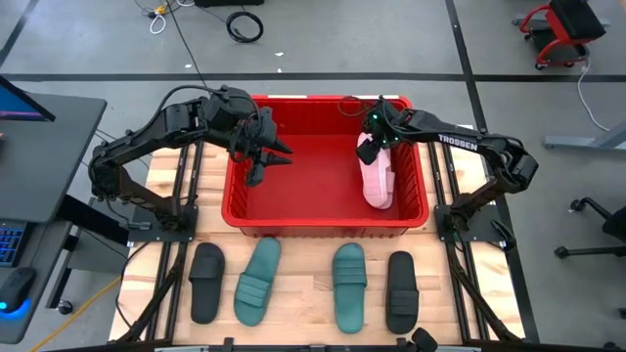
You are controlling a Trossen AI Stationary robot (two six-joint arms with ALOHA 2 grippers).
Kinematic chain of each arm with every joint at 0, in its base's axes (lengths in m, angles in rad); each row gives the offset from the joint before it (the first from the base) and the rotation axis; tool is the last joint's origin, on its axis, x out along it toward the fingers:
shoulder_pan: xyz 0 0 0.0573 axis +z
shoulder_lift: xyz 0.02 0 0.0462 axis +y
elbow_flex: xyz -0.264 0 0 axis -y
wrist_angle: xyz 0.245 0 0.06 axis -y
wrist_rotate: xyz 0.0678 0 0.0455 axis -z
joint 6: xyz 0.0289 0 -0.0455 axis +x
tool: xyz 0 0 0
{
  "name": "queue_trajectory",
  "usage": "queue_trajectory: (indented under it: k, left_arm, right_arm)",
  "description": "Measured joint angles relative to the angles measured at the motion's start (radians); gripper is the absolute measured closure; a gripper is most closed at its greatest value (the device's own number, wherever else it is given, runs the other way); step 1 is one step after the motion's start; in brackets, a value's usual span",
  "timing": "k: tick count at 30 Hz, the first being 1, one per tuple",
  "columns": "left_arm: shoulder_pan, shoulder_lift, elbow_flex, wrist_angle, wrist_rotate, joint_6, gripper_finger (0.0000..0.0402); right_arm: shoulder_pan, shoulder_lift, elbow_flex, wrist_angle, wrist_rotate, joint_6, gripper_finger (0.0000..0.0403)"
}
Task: Pick and place slides into bin
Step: Stack the pink slipper on top of the other pink slipper in the red bin
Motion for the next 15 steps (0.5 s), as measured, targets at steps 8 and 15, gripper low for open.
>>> queue_trajectory:
  k: [8, 15]
  left_arm:
    - [0.0, 0.0, 0.0, 0.014, 0.0, -0.001, 0.0288]
    - [0.0, 0.0, 0.0, 0.014, 0.0, -0.001, 0.0287]
  right_arm:
    - [0.0, 0.0, 0.011, -0.059, -0.002, -0.075, 0.0126]
    - [0.002, 0.0, 0.073, -0.138, 0.059, -0.169, 0.0091]
